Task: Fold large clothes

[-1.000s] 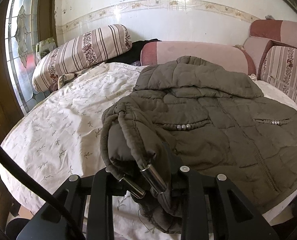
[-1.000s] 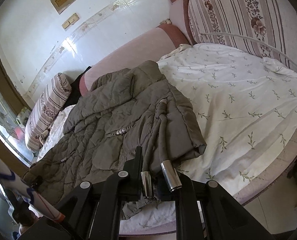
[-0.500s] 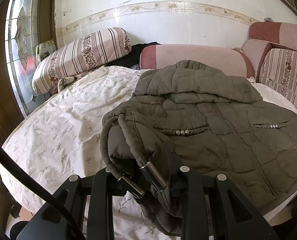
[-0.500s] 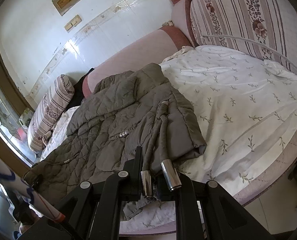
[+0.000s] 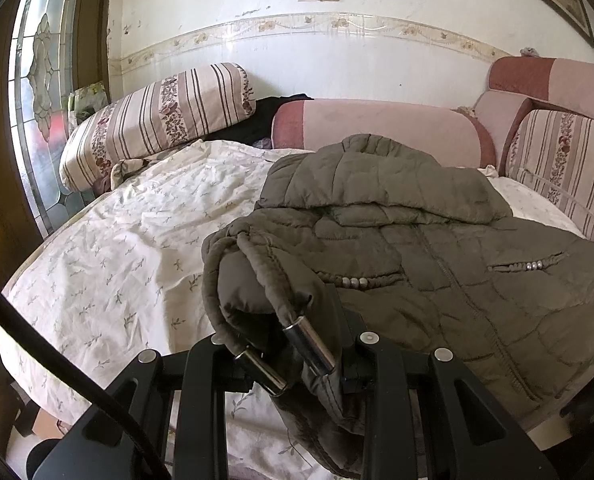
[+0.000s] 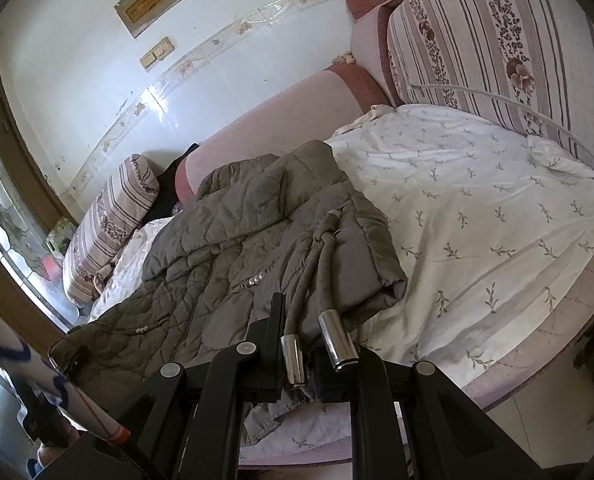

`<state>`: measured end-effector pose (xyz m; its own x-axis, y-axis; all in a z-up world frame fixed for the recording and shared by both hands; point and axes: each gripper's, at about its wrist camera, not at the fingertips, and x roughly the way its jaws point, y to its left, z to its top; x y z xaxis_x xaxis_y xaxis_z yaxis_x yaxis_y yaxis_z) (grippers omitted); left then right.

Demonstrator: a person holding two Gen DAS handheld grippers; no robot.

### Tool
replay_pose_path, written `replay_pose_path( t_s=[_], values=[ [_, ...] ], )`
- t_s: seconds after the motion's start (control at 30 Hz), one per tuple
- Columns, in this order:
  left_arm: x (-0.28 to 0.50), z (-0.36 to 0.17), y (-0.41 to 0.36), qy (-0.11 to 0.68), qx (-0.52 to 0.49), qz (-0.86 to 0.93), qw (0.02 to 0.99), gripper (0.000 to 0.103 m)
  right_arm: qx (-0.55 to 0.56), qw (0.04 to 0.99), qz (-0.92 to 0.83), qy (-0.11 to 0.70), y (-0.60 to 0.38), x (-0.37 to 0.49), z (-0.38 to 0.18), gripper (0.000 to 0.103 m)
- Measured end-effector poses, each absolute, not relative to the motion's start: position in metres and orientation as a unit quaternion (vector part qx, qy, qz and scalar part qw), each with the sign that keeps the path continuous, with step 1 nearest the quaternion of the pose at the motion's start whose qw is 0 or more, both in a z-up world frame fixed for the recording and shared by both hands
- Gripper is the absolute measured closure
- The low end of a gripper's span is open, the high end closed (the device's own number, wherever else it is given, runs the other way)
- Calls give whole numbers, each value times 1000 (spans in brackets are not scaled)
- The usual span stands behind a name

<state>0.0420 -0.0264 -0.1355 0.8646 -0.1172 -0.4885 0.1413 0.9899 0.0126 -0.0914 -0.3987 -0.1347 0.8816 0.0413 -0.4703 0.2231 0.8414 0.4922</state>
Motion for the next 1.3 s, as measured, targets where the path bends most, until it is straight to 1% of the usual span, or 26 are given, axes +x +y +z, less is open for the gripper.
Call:
replay_pose_path(
  t_s=[0.63,1.3],
  values=[
    [43,-131,-26,248,22,-69,966,77,278,930,-46,237,-399,-91,-131,91],
    [51,-116,-28,240,14,-77,968,77,280,932,-35,227,-400,-83,-111,91]
  ],
)
